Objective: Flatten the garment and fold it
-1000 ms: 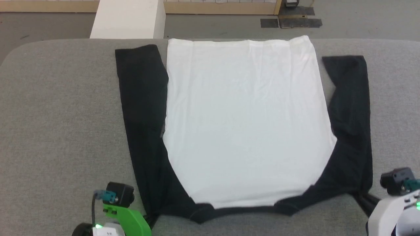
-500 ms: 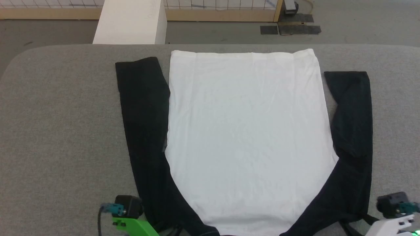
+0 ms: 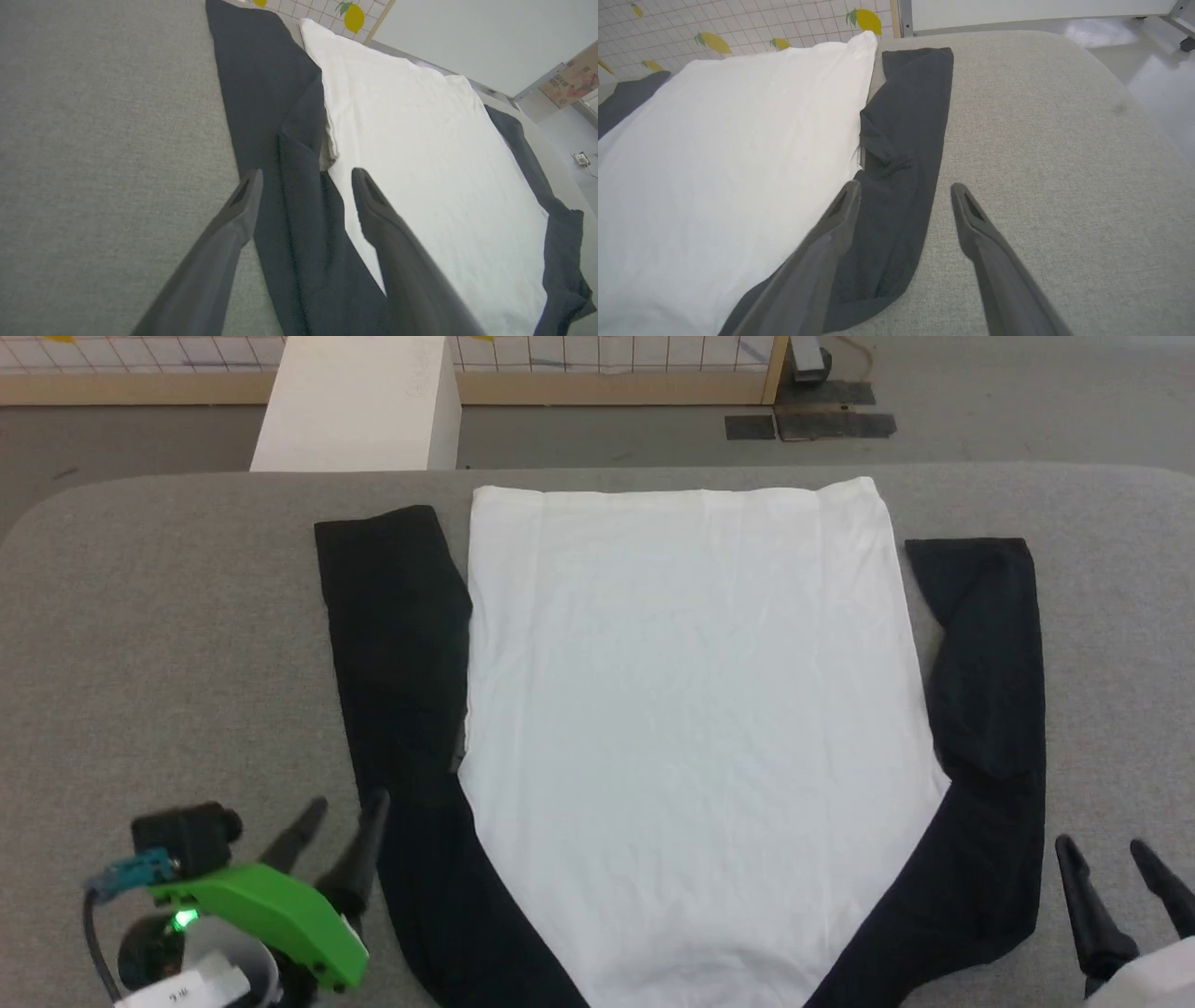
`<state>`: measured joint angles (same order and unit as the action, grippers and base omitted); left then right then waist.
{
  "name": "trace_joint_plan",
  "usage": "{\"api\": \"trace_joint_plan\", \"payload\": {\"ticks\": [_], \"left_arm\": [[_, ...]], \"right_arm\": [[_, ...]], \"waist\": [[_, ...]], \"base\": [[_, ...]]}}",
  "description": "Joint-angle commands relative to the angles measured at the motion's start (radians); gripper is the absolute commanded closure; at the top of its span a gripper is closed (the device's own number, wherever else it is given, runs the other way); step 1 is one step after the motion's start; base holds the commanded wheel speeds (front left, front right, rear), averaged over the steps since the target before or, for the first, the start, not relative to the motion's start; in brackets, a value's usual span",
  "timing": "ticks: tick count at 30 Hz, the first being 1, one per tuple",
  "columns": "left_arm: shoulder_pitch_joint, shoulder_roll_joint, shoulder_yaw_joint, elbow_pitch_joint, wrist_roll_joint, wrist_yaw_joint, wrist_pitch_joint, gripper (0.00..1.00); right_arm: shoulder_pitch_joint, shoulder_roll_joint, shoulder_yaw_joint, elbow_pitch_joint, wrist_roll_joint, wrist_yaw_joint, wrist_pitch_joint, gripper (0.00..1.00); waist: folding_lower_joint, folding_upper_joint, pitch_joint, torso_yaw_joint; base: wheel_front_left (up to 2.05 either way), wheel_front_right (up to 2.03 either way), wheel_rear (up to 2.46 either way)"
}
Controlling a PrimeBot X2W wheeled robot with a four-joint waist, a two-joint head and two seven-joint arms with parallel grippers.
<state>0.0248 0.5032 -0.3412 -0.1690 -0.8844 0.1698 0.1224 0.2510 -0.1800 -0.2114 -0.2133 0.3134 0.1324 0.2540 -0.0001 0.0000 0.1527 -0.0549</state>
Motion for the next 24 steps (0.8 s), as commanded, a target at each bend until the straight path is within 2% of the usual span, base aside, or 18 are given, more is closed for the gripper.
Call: {"api": "trace_joint_plan", "payload": {"ticks": [1,2,3,10,17,24], "left_arm": [[-0.054,0.002,0.014,0.015,0.029,0.004,-0.031,0.00],[-0.164,-0.013,0.040,0.077,0.061,-0.011,-0.095,0.00],[-0.202,-0.009,0.040,0.102,0.084,-0.015,-0.110,0.00],[-0.516,0.049,0.019,0.297,0.210,-0.039,-0.081,0.00],[-0.779,0.132,0.025,0.403,0.236,-0.047,0.090,0.00],[-0.908,0.162,0.036,0.453,0.188,-0.003,0.315,0.00]], "right_arm": [[-0.036,0.023,-0.006,-0.007,-0.009,-0.002,-0.035,0.00],[-0.095,0.060,-0.003,0.006,-0.003,-0.002,-0.105,0.00],[-0.115,0.064,0.002,0.013,-0.004,-0.002,-0.122,0.00],[-0.290,0.077,0.055,0.069,-0.033,-0.002,-0.240,0.00],[-0.412,0.072,0.120,0.109,-0.029,-0.002,-0.300,0.00],[-0.454,0.072,0.155,0.145,-0.012,-0.002,-0.332,0.00]], "waist": [[0.0001,0.0000,0.016,-0.006],[0.0001,0.0000,0.060,-0.014],[0.0001,0.0000,0.073,-0.018],[0.0001,0.0000,0.214,-0.081],[0.0001,0.0000,0.353,-0.156],[0.0001,0.0000,0.438,-0.200]], "base": [[0.00,0.00,0.00],[0.00,0.00,0.00],[0.00,0.00,0.00],[0.00,0.00,0.00],[0.00,0.00,0.00],[0.00,0.00,0.00]]}}
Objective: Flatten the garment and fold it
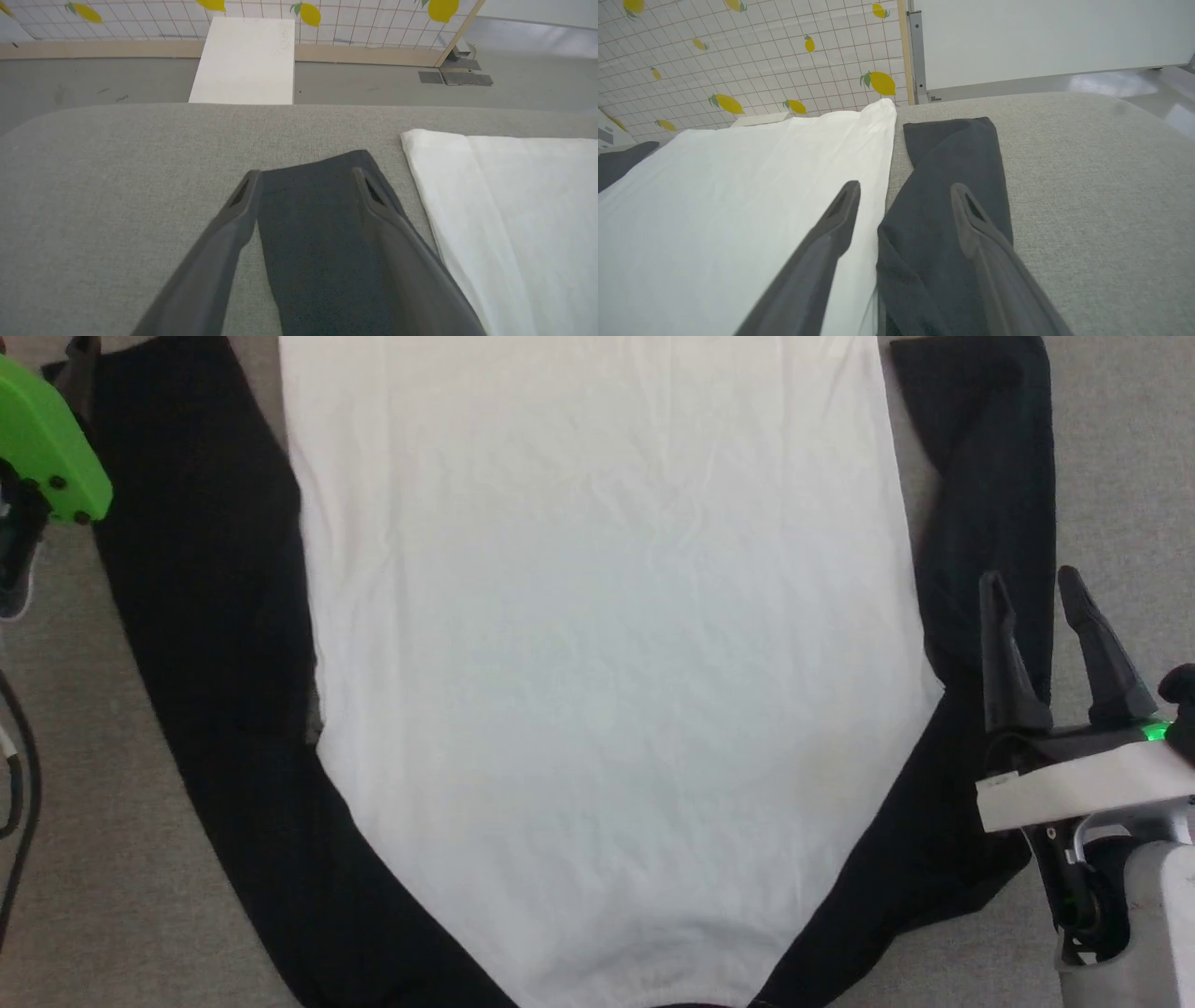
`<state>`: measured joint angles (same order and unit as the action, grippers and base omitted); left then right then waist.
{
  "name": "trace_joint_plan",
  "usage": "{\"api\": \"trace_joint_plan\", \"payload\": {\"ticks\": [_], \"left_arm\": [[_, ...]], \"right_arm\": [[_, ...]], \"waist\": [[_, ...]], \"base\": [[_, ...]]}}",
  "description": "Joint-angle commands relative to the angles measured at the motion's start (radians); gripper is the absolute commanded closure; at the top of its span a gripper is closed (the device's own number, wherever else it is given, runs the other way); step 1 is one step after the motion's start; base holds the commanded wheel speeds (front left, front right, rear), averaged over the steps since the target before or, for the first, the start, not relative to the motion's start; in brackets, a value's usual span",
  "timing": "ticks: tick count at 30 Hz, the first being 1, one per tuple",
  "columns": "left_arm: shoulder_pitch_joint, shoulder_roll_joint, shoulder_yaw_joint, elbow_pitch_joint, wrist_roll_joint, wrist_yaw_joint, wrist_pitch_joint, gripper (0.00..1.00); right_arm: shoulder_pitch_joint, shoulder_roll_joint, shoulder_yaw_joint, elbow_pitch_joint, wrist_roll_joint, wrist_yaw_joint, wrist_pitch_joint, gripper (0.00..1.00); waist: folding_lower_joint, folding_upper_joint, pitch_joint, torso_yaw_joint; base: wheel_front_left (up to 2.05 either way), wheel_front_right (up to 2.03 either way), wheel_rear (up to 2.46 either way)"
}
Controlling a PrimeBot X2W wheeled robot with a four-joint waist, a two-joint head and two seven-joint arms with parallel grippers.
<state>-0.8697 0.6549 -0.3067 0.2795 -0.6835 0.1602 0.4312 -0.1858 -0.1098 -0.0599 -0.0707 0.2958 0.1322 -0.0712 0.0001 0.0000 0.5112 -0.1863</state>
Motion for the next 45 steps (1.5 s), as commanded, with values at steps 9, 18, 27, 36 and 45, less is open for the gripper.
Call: {"api": "trace_joint_plan", "payload": {"ticks": [9,18,27,36,45], "left_arm": [[-0.044,0.065,0.002,0.037,-0.006,0.168,0.241,0.00],[-0.001,0.090,0.020,-0.008,-0.019,0.238,0.303,1.00],[0.027,0.074,0.040,-0.053,-0.021,0.187,0.159,1.00],[0.134,0.053,0.091,-0.040,-0.072,0.103,-0.015,1.00],[0.298,0.101,0.178,-0.091,-0.125,0.074,-0.106,1.00]], "right_arm": [[-0.057,0.000,0.030,0.038,0.019,-0.002,-0.029,0.00],[-0.063,-0.005,0.038,0.045,0.030,-0.002,-0.026,0.00],[-0.060,-0.026,0.022,0.046,0.026,-0.002,-0.023,0.00],[-0.007,-0.040,-0.016,0.017,-0.003,-0.002,0.020,0.00],[0.106,-0.019,-0.073,-0.041,-0.035,-0.002,0.088,0.00]], "waist": [[-0.0001,0.0000,0.123,-0.097],[-0.0001,0.0000,0.129,-0.093],[-0.0001,0.0000,0.081,-0.039],[-0.0001,0.0000,-0.093,0.061],[-0.0001,0.0000,-0.239,0.144]], "base": [[0.00,0.00,0.00],[0.00,0.00,0.00],[0.00,0.00,0.00],[0.00,0.00,0.00],[0.00,0.00,0.00]]}}
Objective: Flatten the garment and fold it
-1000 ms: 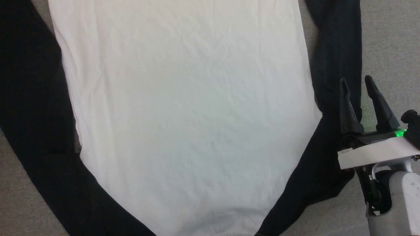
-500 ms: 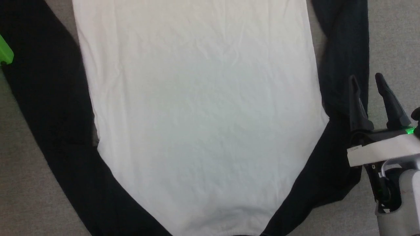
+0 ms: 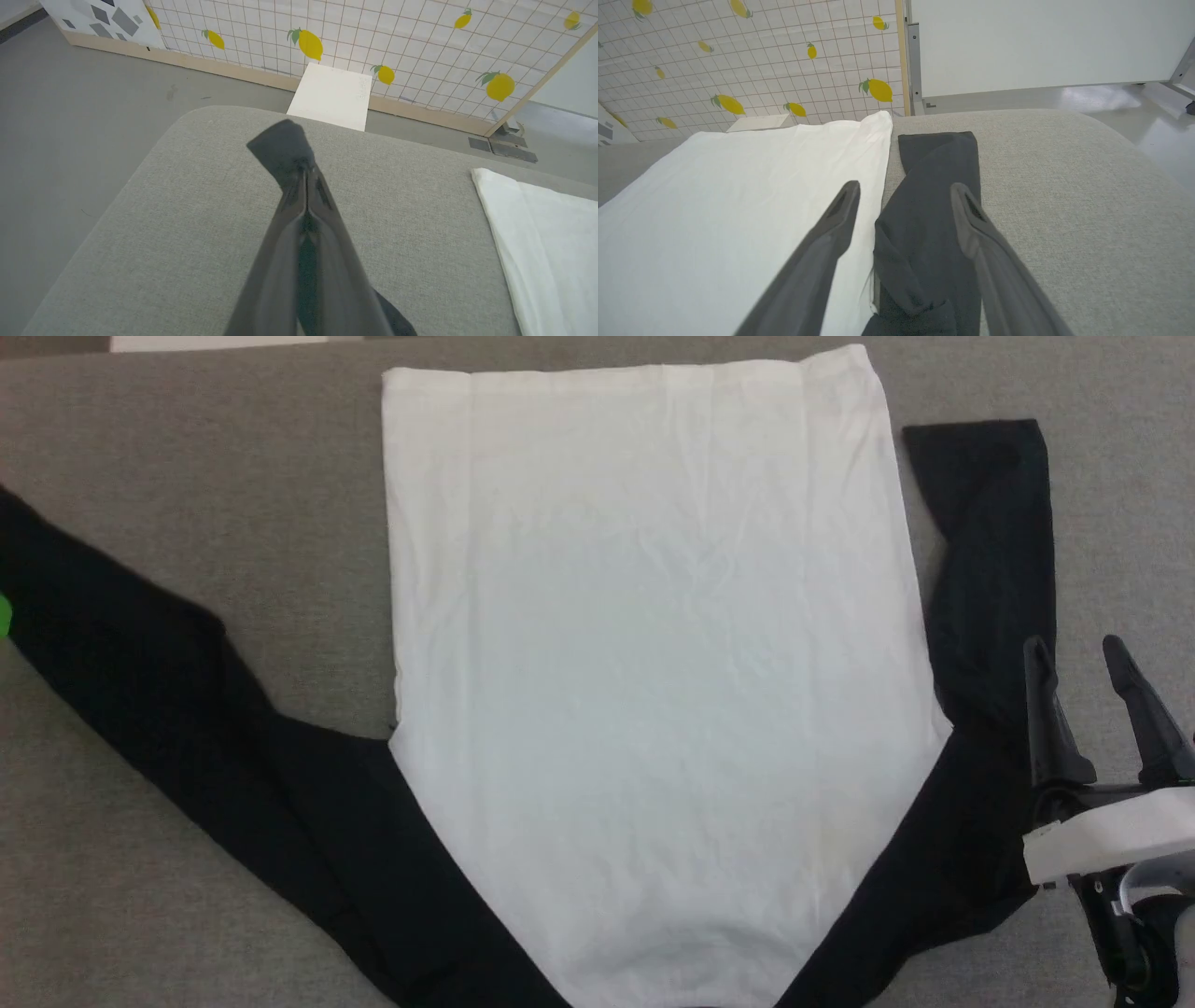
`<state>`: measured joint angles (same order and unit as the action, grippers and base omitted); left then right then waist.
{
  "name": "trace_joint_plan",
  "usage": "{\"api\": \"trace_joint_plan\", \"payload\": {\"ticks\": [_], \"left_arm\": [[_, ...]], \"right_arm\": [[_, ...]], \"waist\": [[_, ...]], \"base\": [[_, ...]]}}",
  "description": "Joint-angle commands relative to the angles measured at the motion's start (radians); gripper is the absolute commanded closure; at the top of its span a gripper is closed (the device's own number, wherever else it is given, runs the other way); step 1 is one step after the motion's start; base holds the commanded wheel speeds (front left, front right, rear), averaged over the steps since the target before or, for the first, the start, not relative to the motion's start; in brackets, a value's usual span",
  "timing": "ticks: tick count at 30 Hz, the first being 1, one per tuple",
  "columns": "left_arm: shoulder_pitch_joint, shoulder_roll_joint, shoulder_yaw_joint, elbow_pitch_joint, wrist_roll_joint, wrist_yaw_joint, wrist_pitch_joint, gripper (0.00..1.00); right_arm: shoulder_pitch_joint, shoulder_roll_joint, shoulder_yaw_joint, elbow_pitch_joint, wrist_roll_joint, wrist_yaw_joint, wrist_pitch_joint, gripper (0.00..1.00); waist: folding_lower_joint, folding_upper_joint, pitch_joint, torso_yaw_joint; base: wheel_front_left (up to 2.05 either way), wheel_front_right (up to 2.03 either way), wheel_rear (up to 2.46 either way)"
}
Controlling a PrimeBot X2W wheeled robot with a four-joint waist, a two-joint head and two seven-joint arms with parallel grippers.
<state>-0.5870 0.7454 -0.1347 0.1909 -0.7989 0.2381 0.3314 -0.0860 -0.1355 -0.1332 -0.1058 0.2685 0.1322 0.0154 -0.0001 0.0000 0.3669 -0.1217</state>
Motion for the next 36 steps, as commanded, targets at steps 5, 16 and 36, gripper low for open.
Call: {"api": "trace_joint_plan", "payload": {"ticks": [5,16,36], "left_arm": [[0.103,0.046,0.060,-0.063,-0.039,-0.005,-0.024,1.00],[0.258,0.046,0.067,-0.392,-0.070,0.013,-0.002,1.00],[0.157,-0.527,-0.569,-0.367,0.075,-0.057,-0.091,1.00]], "right_arm": [[0.043,0.025,-0.002,-0.030,-0.012,-0.002,0.025,0.00],[0.103,0.053,-0.012,-0.054,-0.012,-0.002,0.040,0.00],[0.145,0.064,-0.027,-0.080,-0.008,-0.002,0.066,0.00]], "waist": [[0.0001,0.0000,-0.148,0.108],[0.0001,0.0000,-0.210,0.130],[0.0001,0.0000,-0.233,0.110]], "base": [[0.00,0.00,0.00],[0.00,0.00,0.00],[0.00,0.00,0.00]]}}
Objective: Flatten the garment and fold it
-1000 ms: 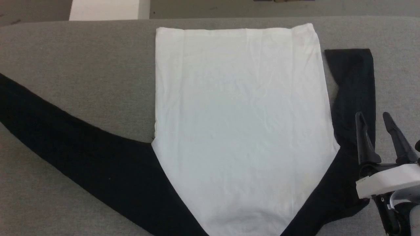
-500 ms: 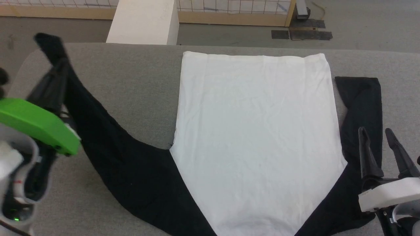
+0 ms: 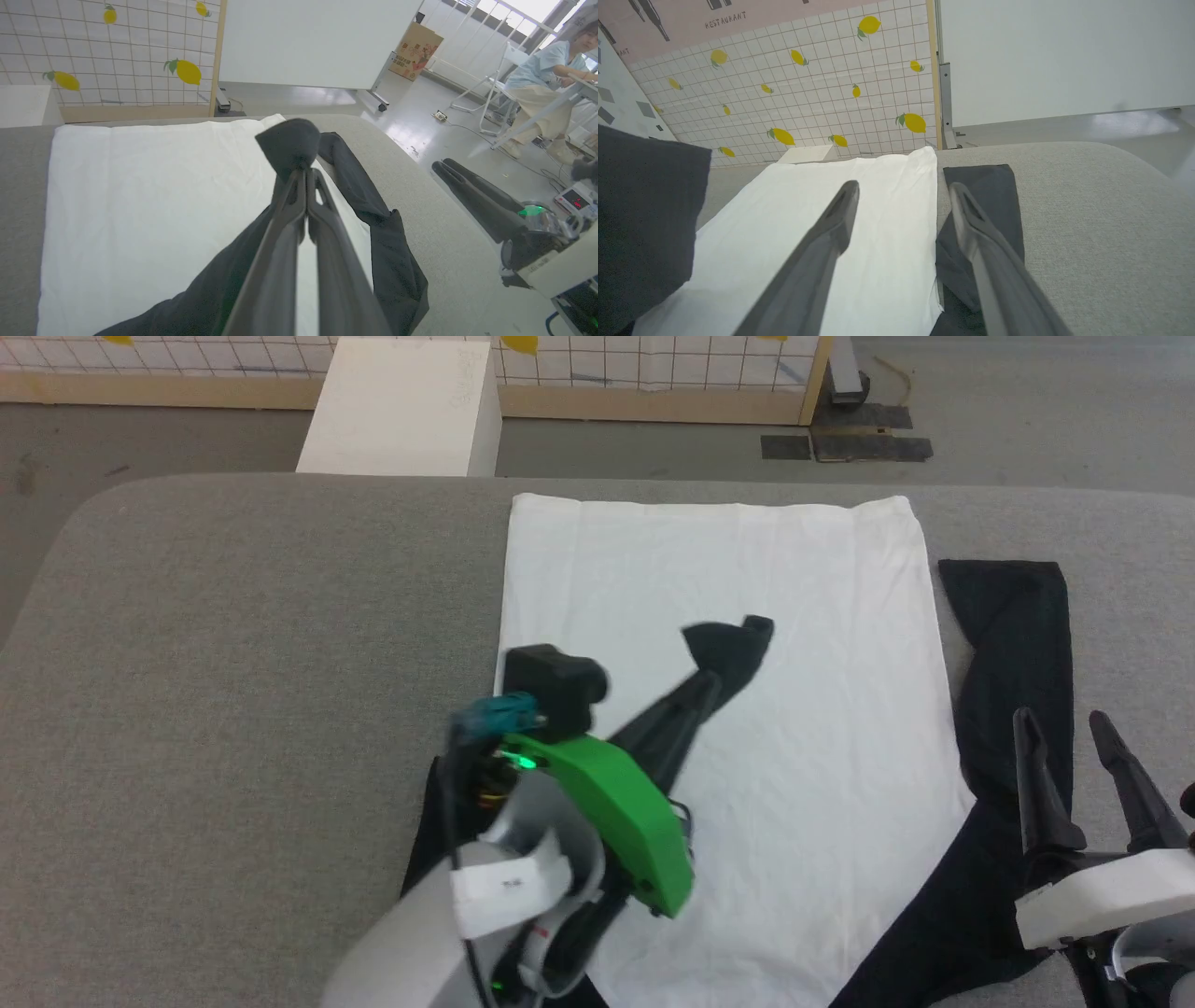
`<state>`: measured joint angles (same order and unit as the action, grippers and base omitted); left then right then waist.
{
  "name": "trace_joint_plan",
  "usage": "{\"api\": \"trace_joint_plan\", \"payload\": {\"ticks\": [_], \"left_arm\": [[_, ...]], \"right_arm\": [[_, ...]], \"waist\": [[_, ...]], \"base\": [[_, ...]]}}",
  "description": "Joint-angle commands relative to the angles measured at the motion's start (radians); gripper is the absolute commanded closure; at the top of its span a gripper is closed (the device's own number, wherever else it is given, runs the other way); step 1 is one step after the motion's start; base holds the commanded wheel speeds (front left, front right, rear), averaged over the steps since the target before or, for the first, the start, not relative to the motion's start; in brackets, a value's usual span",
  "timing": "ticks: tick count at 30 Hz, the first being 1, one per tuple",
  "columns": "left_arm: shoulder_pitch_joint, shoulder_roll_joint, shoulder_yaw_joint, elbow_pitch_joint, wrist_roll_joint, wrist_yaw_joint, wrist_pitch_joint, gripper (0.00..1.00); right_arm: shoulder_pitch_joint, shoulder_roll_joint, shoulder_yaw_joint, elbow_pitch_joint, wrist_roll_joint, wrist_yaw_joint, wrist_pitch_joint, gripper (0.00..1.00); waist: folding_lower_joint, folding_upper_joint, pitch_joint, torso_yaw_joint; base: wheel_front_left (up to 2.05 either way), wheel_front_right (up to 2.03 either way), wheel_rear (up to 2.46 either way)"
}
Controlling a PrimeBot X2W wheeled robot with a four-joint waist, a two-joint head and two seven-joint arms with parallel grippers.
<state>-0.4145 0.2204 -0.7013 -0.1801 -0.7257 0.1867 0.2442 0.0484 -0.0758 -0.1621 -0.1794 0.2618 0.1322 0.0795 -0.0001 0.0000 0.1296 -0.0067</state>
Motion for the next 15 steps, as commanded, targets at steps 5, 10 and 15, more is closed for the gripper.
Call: {"api": "trace_joint_plan", "payload": {"ticks": [5,10,15], "left_arm": [[-0.065,-0.101,-0.113,0.184,0.019,-0.075,-0.010,1.00],[-0.105,-0.149,-0.194,0.328,0.024,-0.121,-0.016,1.00],[-0.147,-0.166,-0.258,0.439,0.021,-0.145,-0.030,1.00]], "right_arm": [[0.000,0.004,0.013,-0.003,0.002,-0.002,0.003,0.00],[-0.006,0.005,0.010,0.007,0.010,-0.002,-0.003,0.00],[-0.017,0.004,0.016,0.022,0.015,-0.002,-0.009,0.00]], "waist": [[0.0001,0.0000,0.019,-0.029],[0.0001,0.0000,0.039,-0.052],[0.0001,0.0000,0.052,-0.073]], "base": [[0.00,0.00,0.00],[0.00,0.00,0.00],[0.00,0.00,0.00]]}}
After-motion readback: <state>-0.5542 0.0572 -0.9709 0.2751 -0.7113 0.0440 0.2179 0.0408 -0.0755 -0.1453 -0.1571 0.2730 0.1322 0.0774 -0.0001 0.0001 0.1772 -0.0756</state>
